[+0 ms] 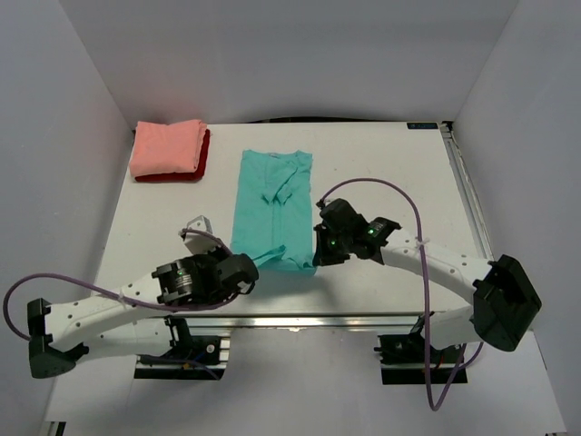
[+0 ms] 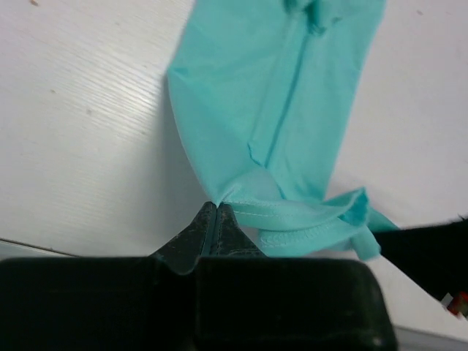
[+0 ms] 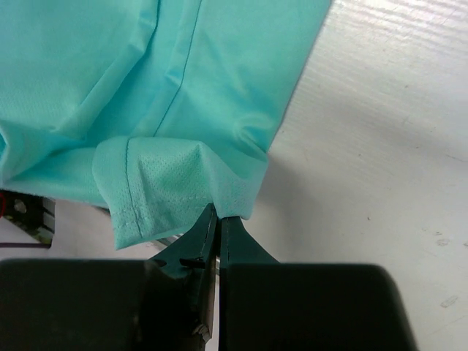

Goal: Fold and stack the t-shirts
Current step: Fold the folded rectangular tshirt in 1/3 of the way

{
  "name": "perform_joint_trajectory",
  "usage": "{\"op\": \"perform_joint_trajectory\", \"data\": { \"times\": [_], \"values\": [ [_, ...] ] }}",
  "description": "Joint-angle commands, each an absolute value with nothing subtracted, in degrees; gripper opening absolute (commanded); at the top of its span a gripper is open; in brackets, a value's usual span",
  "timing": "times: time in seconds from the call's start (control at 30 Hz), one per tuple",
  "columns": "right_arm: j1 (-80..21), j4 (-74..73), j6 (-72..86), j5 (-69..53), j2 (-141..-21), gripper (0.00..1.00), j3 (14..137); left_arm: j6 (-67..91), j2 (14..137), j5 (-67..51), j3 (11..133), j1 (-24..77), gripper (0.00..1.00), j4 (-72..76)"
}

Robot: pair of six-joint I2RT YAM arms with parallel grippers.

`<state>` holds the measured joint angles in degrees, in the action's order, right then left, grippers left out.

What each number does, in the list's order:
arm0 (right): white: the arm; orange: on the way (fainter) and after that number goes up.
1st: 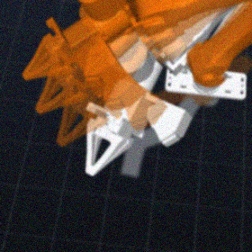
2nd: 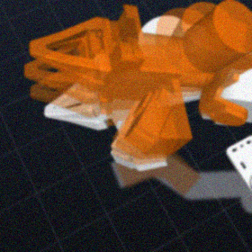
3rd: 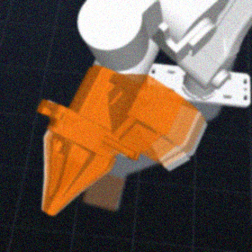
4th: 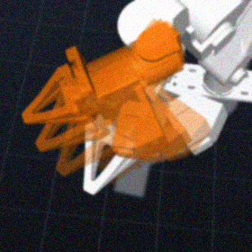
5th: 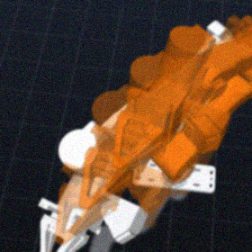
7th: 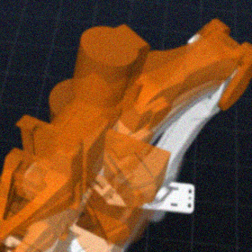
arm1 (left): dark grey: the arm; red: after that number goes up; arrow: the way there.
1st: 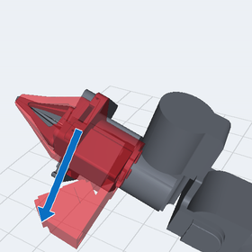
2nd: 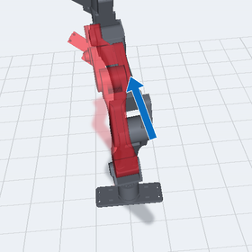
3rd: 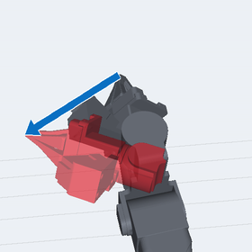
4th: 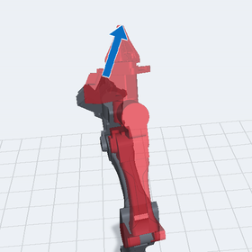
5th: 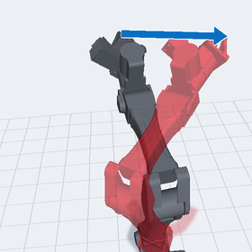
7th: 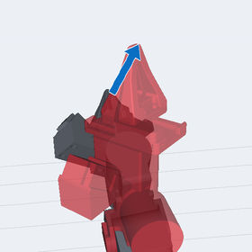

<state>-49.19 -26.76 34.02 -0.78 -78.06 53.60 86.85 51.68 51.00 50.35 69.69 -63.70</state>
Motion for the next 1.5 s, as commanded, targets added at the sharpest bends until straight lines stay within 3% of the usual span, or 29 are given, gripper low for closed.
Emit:
{"op": "perform_joint_trajectory", "data": {
  "times": [0.0, 0.13, 0.8, 1.47],
  "values": [
    [-48.69, -24.79, 32.78, 3.24, -77.87, 0.0, 57.47, 76.24, 52.2, 50.19, 51.85, 64.09, 0.0, -59.88],
    [-47.9, -24.87, 31.91, 4.04, -78.49, 0.0, 59.41, 68.04, 55.54, 44.92, 52.56, 54.43, 0.0, -55.38],
    [-41.4, -23.55, 28.04, 0.53, -89.29, 0.0, 68.46, 44.57, 71.54, 28.57, 56.25, 30.86, 0.0, -39.03],
    [-36.91, -23.82, 26.28, -1.85, -99.75, 0.0, 78.13, 33.14, 88.5, 17.93, 67.58, 21.63, 0.0, -32.17]
  ]
}}
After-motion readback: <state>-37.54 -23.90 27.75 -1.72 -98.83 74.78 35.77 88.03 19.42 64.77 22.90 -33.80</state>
